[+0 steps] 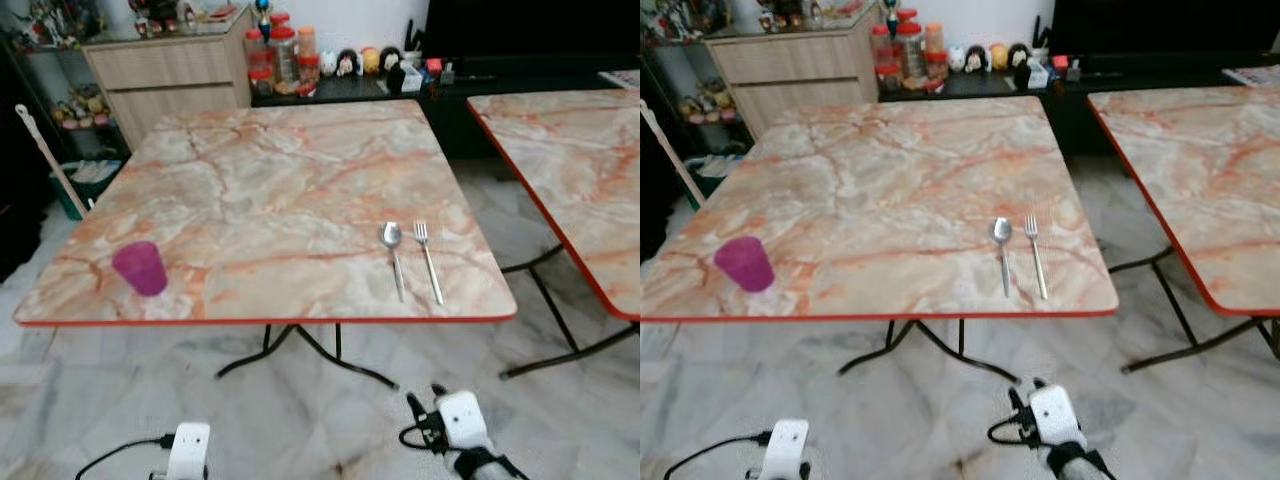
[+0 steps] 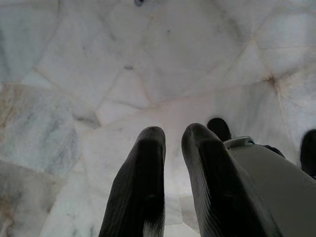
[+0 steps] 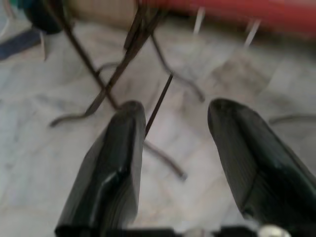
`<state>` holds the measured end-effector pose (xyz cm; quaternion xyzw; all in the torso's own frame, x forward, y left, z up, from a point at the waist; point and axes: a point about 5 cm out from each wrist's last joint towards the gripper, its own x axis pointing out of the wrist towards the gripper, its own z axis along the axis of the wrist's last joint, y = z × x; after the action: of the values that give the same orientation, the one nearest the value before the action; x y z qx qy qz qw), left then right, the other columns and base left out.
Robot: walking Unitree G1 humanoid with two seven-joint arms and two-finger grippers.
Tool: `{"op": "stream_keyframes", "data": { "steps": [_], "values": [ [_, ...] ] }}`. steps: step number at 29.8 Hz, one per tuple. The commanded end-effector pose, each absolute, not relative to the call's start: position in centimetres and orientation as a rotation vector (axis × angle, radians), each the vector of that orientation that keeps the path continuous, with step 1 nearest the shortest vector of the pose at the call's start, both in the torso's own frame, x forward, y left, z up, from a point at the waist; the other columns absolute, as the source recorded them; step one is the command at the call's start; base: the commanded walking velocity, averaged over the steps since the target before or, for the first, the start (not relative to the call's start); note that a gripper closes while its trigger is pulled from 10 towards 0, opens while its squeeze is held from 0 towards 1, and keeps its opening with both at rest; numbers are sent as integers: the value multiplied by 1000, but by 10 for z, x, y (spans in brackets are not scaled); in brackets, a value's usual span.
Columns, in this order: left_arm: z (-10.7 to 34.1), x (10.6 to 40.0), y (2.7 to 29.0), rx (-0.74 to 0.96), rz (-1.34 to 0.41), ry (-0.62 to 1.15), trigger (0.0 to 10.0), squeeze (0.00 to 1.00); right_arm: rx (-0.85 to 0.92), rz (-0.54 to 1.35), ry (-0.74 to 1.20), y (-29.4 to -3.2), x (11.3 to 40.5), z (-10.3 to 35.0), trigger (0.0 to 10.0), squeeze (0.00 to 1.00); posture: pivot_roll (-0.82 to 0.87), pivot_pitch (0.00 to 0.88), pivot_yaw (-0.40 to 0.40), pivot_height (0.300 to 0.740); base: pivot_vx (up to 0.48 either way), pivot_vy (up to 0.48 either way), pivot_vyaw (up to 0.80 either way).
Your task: Setting the table
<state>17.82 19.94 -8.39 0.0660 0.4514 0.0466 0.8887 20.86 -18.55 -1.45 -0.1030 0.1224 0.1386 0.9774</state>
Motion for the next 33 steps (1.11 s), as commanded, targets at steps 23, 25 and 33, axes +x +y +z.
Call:
{"op": "stream_keyframes", "data": {
  "steps": [23,25,33],
  "values": [
    [-83,182,196,142,98,928,10000,0,-32,190,-27,-126,315,78,10000,0,-70,0,43,740,12,0,0],
    [-82,182,197,141,103,925,10000,0,-32,190,-15,-123,317,78,10000,0,-61,0,38,740,268,0,0],
    [-82,183,197,135,111,923,10000,0,-25,169,17,-119,319,71,10000,0,-56,0,33,740,273,0,0]
  ]
}}
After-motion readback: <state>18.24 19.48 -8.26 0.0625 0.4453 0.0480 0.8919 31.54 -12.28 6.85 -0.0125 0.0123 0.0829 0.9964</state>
